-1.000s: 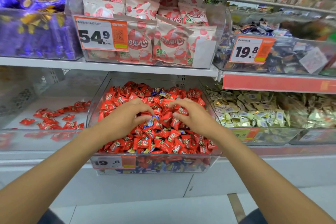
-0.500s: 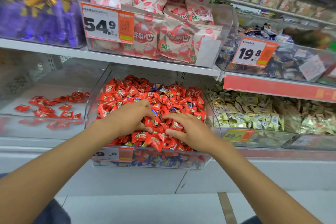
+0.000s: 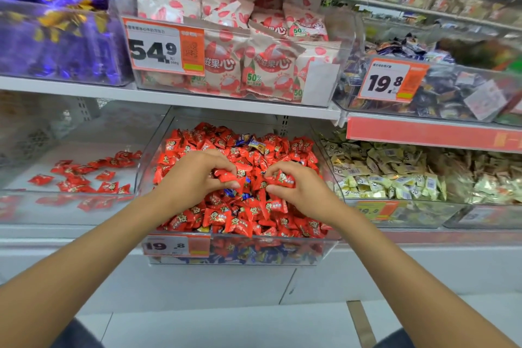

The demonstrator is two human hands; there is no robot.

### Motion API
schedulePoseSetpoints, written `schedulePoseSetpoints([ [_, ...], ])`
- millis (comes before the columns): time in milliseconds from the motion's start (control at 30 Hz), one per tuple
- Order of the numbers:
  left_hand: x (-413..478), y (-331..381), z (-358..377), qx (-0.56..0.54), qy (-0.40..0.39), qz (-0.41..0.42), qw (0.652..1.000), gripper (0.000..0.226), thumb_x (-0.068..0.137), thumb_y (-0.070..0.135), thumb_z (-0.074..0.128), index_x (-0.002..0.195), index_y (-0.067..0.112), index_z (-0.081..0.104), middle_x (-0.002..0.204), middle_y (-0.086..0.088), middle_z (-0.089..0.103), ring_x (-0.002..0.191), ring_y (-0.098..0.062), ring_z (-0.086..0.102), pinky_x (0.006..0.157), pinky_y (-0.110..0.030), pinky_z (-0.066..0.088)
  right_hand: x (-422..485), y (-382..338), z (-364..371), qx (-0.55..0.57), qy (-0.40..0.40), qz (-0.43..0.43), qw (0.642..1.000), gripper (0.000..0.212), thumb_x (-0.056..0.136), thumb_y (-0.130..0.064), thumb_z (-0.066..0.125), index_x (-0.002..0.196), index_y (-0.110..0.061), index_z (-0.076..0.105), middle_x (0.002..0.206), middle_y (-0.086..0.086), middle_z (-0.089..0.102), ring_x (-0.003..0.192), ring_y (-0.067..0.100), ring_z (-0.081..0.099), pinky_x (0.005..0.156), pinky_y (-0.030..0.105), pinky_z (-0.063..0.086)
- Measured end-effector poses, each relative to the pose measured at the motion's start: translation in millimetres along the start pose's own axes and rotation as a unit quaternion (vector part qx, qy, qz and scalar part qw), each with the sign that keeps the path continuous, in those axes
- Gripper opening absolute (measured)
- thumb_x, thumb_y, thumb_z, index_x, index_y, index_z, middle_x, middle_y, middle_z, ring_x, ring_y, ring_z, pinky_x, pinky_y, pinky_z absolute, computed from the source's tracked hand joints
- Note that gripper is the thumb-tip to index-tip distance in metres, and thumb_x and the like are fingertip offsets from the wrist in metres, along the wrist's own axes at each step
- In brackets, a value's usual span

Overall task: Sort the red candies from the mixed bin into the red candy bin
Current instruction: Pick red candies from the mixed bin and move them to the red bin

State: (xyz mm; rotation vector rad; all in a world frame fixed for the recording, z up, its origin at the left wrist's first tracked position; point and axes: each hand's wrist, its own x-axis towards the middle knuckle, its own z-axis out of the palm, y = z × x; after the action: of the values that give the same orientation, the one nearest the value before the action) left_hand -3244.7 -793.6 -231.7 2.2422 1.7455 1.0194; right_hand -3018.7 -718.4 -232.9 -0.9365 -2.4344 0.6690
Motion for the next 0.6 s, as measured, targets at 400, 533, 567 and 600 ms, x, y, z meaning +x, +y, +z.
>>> schedulePoseSetpoints([
  [400,-19.8,-12.4,-45.2,-0.040,0.089,0.014,0.995,0.028,0.064,0.041,0.073,0.079,0.017,0.074,0.083,0.015,0.062,0.077,-0.005,0.060,0.073,-0.016,0.044,9.4,-51.7,5.6,0.078,0.091,-0.023,0.992,0.025,0.085,-0.020,0.070,0.093,-0.040,0.056,0.112,-0.011,0.062,0.110,0.002,0.053,0.095,0.016,0.035],
  [533,-51.2,-56.4,-94.7,-0.019,0.124,-0.029,0.992,0.020,0.063,0.035,0.078,0.077,0.021,0.074,0.083,0.012,0.064,0.075,-0.005,0.060,0.069,-0.010,0.041,47.0,-104.7,34.2,0.051,0.031,-0.072,0.996,0.020,0.085,-0.022,0.070,0.097,-0.033,0.058,0.109,-0.008,0.061,0.106,0.003,0.051,0.089,0.013,0.033],
  [567,-60.6,-71.8,-108.7,-0.007,0.136,-0.042,0.990,0.017,0.062,0.031,0.080,0.076,0.025,0.073,0.088,0.013,0.063,0.075,-0.006,0.060,0.068,-0.011,0.041,60.2,-117.7,43.6,0.045,0.023,-0.086,0.995,0.018,0.085,-0.021,0.071,0.098,-0.029,0.061,0.107,-0.006,0.060,0.103,0.005,0.052,0.088,0.016,0.033],
  [600,-69.8,-88.4,-122.5,0.009,0.143,-0.061,0.988,0.019,0.062,0.027,0.083,0.078,0.025,0.072,0.089,0.012,0.063,0.075,-0.009,0.059,0.068,-0.015,0.043,74.4,-130.2,54.5,0.042,0.018,-0.102,0.994,0.018,0.084,-0.020,0.071,0.099,-0.024,0.063,0.105,-0.003,0.061,0.099,0.008,0.053,0.086,0.017,0.034],
])
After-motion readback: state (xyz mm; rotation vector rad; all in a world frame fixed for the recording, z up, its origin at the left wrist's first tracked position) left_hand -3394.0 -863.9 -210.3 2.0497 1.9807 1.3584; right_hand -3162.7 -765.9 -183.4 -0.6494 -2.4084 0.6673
